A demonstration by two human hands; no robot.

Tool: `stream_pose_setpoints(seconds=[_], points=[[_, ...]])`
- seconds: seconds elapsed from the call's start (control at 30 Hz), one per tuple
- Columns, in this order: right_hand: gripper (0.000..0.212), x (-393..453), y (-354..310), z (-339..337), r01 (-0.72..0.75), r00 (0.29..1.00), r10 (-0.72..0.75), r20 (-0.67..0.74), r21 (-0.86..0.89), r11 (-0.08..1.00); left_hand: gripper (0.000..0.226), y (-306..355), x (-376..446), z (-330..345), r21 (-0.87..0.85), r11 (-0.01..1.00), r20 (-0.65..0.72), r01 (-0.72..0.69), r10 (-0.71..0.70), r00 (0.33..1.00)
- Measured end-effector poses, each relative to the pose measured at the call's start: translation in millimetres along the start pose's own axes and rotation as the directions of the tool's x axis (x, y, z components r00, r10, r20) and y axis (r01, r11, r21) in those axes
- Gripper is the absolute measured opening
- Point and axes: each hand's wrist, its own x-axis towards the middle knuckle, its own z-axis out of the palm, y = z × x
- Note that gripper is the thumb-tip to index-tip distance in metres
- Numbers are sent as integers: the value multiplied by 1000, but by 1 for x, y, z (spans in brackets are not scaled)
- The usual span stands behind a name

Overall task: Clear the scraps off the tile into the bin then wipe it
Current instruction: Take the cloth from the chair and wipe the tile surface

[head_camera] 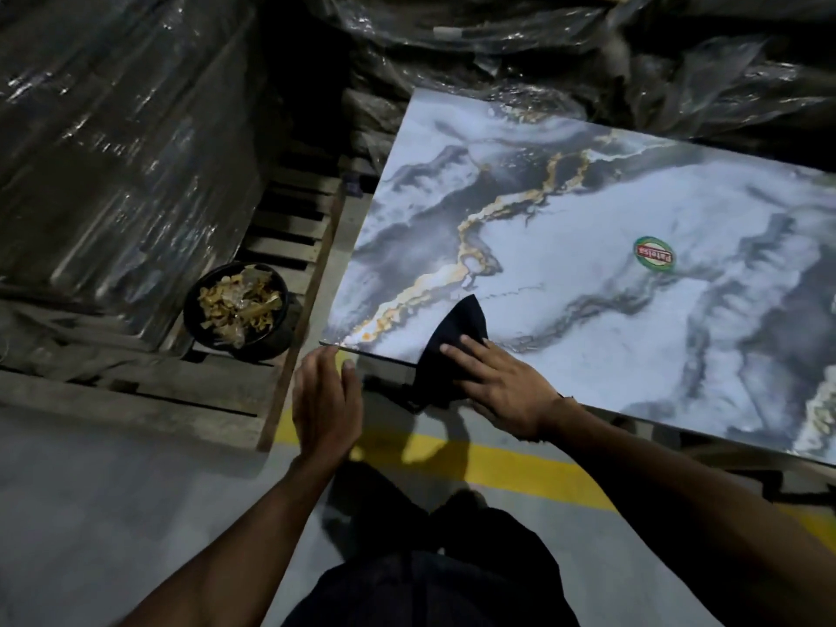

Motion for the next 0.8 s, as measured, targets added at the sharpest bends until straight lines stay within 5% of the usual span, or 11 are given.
stream_pose_setpoints(seconds=[0.1,0.3,0.4,0.6,0.8], points=[[34,-31,8,1,-104,994,103,24,35,994,45,23,-4,19,116,965,32,-237,235,972],[37,-108,33,6,-342,939,342,22,126,931,63,108,-17,84,101,882,283,-460,418,863],[58,-153,60,7,-471,881,467,67,187,862,56,161,-30,129,57,877,312,-477,438,843],[65,-244,116,33,-427,902,431,-33,92,900,61,262,-66,223,161,826,335,-541,470,817],[63,-362,175,40,-689,712,702,-21,170,704,72,338,-107,283,228,835,413,-501,383,826]])
